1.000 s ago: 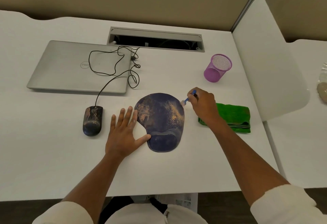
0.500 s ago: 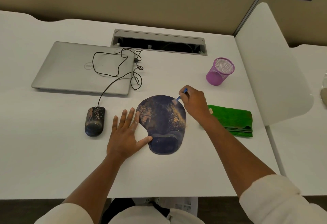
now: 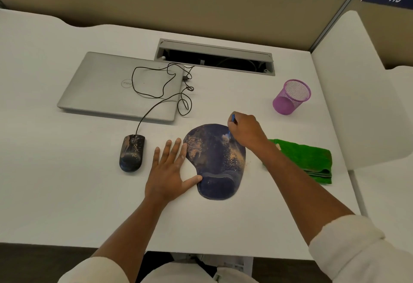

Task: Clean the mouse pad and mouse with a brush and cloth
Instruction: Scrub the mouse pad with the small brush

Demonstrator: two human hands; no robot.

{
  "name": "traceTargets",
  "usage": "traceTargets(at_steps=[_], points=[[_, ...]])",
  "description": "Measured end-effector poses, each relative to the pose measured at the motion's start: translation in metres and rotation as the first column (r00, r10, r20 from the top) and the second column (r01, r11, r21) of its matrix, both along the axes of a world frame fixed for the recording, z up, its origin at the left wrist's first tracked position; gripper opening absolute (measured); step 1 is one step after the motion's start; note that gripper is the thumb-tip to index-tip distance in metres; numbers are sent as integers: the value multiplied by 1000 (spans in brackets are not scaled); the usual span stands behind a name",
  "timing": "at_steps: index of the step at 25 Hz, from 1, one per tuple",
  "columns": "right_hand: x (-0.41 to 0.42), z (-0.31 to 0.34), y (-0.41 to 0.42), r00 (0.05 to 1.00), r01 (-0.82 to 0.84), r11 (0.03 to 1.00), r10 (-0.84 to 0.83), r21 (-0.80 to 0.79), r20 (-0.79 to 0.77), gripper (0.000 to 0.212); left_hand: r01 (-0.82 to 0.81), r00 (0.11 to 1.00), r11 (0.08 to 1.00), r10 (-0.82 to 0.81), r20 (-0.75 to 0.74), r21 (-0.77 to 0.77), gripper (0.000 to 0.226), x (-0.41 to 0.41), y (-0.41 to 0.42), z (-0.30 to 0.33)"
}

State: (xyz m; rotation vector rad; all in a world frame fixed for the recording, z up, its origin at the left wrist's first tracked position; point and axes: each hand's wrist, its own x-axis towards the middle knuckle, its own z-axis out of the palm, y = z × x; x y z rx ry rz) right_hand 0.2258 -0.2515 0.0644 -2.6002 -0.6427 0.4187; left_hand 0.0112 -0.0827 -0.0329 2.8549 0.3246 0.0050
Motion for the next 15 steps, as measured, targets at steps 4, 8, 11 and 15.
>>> traceTargets(at_steps=[4,8,11,15], points=[[4,5,-8,998,-60,984,53,-165,-47,13,-6,1000,1000,6,-7,12,109,0,1,0],[6,14,19,997,-72,986,77,152,-28,16,-5,1000,1000,5,-6,2,108,1,0,-1],[1,7,33,990,-126,990,129,55,-52,16,-7,1000,1000,7,-1,2,108,1,0,-1],[4,10,27,983,-183,958,178,-222,-43,12,-11,1000,1000,11,-16,9,108,0,0,-1]])
